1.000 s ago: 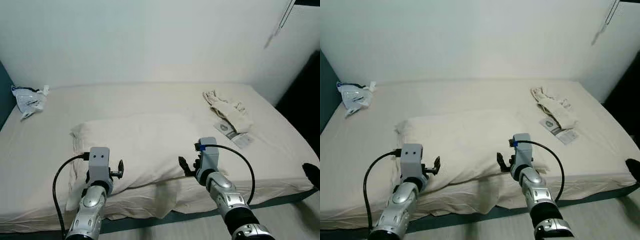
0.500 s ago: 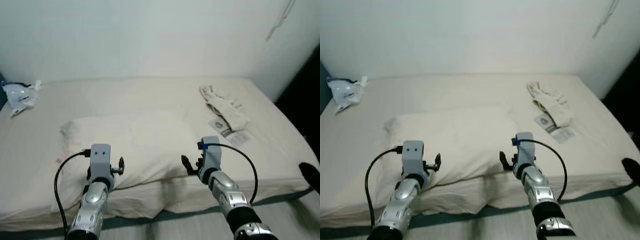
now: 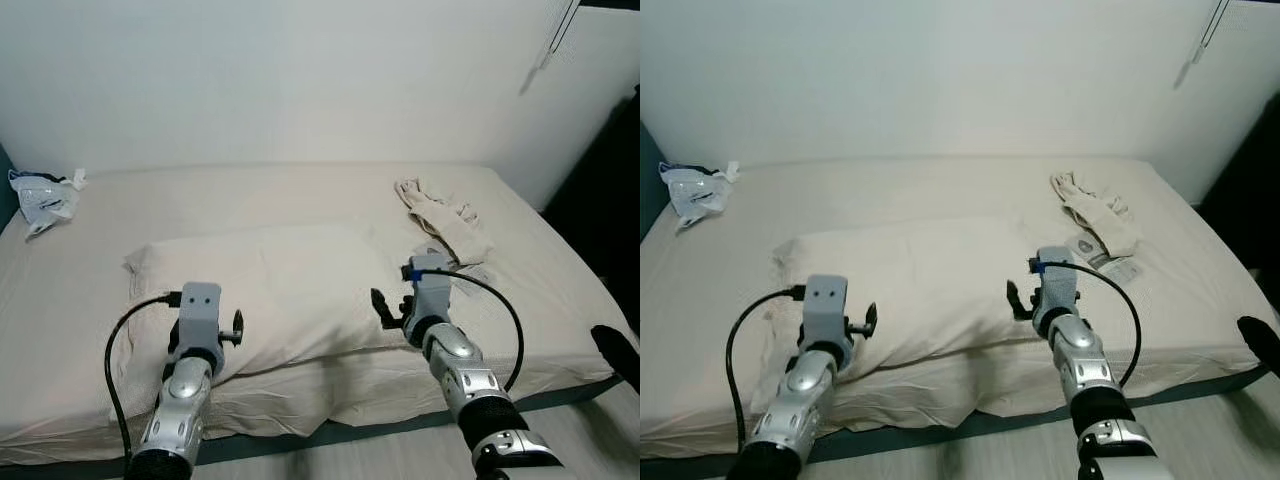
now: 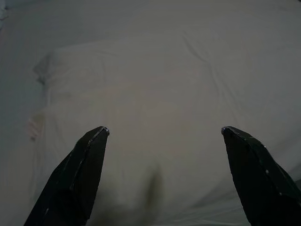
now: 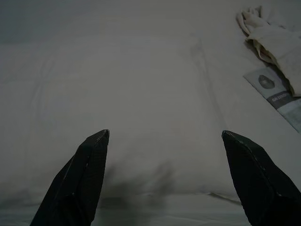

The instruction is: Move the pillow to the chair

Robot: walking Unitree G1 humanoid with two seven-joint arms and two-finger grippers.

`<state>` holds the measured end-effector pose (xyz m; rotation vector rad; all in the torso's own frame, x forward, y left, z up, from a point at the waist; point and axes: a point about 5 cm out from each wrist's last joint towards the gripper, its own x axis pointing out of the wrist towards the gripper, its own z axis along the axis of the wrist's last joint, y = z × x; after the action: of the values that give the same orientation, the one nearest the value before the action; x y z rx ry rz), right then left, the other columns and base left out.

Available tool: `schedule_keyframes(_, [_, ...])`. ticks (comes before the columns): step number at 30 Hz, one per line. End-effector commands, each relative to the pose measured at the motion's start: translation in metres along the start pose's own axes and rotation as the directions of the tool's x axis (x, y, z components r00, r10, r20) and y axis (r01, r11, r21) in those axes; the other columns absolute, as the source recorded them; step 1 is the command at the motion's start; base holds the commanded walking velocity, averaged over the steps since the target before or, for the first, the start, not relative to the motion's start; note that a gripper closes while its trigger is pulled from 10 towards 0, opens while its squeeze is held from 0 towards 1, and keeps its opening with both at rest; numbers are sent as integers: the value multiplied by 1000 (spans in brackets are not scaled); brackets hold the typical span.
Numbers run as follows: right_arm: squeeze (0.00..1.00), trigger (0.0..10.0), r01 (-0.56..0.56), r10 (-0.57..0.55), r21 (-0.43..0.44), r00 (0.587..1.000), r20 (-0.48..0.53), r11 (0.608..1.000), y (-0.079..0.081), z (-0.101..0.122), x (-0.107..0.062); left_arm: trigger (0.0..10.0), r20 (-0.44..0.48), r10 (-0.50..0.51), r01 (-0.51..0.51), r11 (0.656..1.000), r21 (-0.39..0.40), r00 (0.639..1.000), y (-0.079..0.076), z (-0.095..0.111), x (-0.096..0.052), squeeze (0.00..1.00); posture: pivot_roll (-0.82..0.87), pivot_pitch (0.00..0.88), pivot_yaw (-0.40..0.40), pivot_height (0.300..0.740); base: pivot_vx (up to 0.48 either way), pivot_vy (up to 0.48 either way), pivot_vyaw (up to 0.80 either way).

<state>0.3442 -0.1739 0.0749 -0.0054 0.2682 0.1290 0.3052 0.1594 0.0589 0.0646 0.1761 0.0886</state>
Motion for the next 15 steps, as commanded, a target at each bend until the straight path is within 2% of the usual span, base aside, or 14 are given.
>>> schedule_keyframes(1, [0, 10000, 21, -21, 10, 1000, 5, 1000, -5, 1, 0, 10000, -14, 0, 0, 1000, 12, 1000, -1, -4, -1, 0, -37, 98, -64, 720, 0, 0, 0])
schedule_keyframes(8, [0, 10000, 12, -12, 12, 999, 52, 1000, -8, 17, 4, 10000, 11, 40, -40, 999, -14, 999, 7, 3, 5, 0, -36, 100, -65, 690, 0, 0, 0])
schedule_keyframes(15, [0, 10000, 10, -10, 0, 998, 58, 1000, -13, 25, 7, 10000, 37, 83, -83, 997, -1, 996, 17, 14, 13, 0, -21, 97, -75, 665, 0, 0, 0])
